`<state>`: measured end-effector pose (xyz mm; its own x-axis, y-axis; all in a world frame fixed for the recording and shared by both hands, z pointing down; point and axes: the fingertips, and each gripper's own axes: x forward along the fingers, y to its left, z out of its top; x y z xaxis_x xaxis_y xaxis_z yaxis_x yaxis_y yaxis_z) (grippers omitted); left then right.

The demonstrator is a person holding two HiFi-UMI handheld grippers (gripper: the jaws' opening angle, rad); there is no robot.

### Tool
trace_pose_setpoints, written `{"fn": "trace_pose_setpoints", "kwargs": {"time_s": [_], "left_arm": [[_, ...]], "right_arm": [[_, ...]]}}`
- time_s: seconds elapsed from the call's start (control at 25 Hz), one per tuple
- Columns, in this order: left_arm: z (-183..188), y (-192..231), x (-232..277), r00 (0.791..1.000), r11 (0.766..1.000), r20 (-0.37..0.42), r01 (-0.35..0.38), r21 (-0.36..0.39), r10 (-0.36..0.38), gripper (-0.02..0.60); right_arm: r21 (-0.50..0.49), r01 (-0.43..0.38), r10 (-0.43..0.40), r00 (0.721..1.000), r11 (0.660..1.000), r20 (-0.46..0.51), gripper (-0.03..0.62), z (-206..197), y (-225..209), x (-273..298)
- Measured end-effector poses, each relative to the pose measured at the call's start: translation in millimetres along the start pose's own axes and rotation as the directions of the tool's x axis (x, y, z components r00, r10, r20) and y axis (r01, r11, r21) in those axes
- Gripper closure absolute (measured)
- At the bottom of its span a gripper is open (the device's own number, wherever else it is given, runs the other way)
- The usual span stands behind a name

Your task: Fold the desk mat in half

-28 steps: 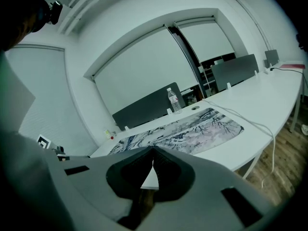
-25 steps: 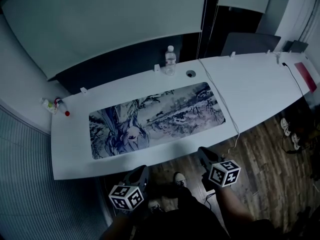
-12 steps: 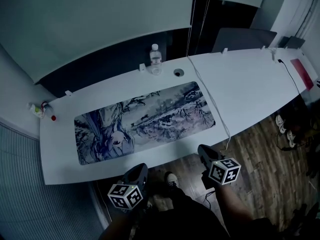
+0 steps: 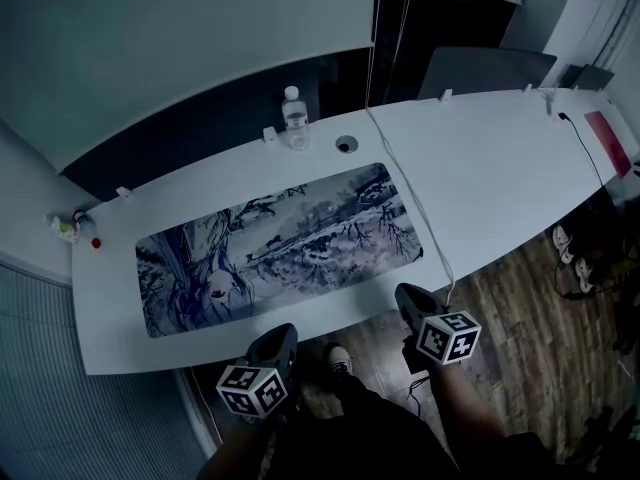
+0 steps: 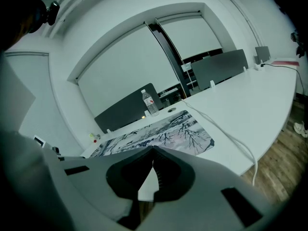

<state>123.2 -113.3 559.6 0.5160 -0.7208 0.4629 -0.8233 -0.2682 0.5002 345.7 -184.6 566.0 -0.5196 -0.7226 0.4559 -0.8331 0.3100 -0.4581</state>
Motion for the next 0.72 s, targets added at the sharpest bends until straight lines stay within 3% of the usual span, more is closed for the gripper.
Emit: {"fn": "trace_pose_setpoints", "kwargs": {"time_s": [0.36, 0.72], "left_arm": [[8.1, -10.9, 23.5, 1.0, 1.0, -0.012, -0.003, 0.014, 0.003, 0.575], [8.5, -9.5, 33.0, 1.0, 1.0, -0.028, -0.01, 0.022, 0.011, 0.575]], "right_arm": [[-0.005, 0.038, -0.038, 0.999, 0.999, -0.006, 0.571, 7.1, -34.8, 11.3], [-0.051, 0.165, -0.167, 0.984, 0.985, -0.054, 0.566, -0.1, -79.0, 24.8]]}}
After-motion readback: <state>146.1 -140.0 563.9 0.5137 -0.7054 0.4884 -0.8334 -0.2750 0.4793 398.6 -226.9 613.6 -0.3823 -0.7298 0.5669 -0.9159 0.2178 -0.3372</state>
